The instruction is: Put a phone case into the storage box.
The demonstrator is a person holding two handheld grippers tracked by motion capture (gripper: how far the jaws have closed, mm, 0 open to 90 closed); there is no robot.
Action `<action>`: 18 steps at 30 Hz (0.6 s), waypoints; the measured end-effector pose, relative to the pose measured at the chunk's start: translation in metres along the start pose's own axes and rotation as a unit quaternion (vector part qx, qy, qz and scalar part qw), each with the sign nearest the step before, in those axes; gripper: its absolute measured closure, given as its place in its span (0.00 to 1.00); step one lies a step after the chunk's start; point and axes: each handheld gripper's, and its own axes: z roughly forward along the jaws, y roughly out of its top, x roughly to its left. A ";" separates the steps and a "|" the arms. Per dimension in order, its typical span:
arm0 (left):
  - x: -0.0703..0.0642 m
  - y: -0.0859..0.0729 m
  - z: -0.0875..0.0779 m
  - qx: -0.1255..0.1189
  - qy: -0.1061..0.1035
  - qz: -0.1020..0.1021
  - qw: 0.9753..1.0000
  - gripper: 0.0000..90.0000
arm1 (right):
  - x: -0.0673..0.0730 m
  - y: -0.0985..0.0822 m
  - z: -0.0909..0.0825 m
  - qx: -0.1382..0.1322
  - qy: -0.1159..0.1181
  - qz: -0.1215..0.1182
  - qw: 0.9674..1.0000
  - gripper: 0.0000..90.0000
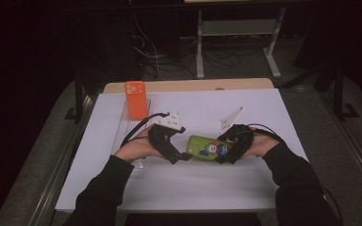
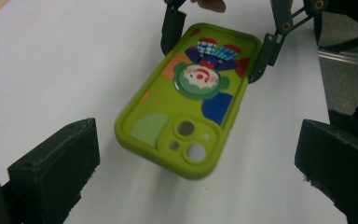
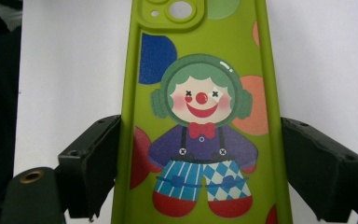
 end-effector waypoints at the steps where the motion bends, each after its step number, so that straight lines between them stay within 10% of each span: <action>1: 0.002 -0.001 0.000 0.002 -0.001 0.003 1.000 0.00 | 0.001 0.001 0.002 0.005 0.005 -0.001 1.000 0.17; 18: -0.017 -0.008 0.028 0.066 -0.061 0.066 0.994 0.00 | 0.029 0.021 0.015 0.021 0.033 -0.055 0.998 0.17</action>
